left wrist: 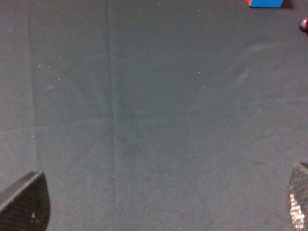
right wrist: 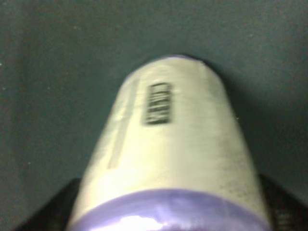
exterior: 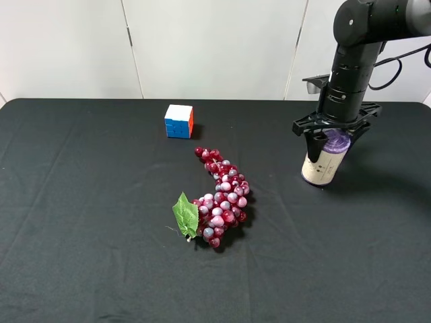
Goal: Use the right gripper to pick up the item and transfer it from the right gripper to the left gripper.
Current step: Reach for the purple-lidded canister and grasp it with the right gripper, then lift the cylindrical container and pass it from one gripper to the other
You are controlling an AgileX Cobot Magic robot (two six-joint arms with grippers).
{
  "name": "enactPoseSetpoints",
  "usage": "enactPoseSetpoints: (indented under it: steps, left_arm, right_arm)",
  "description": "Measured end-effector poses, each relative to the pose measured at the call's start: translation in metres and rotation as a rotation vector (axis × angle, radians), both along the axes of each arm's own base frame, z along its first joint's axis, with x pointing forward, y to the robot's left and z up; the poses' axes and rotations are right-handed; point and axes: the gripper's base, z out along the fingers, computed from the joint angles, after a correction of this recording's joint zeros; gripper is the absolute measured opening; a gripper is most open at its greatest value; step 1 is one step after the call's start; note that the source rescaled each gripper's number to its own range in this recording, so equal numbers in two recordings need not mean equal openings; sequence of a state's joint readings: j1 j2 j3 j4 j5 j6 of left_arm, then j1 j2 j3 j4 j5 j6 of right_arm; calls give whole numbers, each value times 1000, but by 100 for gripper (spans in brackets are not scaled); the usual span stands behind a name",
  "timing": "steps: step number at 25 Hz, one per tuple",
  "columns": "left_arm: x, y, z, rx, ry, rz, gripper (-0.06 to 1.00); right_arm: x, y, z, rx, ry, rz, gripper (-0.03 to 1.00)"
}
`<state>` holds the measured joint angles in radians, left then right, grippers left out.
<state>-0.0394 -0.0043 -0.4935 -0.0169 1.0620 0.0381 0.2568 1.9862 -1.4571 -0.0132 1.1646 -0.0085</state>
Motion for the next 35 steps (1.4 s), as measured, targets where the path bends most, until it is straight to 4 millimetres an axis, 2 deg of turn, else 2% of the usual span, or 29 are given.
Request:
enactPoseSetpoints:
  steps: [10, 18, 23, 26, 35]
  left_arm:
    - [0, 0, 0, 0, 0, 0, 96]
    - [0, 0, 0, 0, 0, 0, 96]
    - [0, 0, 0, 0, 0, 0, 96]
    - [0, 0, 0, 0, 0, 0, 96]
    - [0, 0, 0, 0, 0, 0, 96]
  right_arm:
    - [1, 0, 2, 1, -1, 0, 2]
    - [16, 8, 36, 64, -87, -8, 2]
    - [12, 10, 51, 110, -114, 2, 2]
    - [5, 14, 68, 173, -142, 19, 2]
    - [-11, 21, 105, 309, -210, 75, 2]
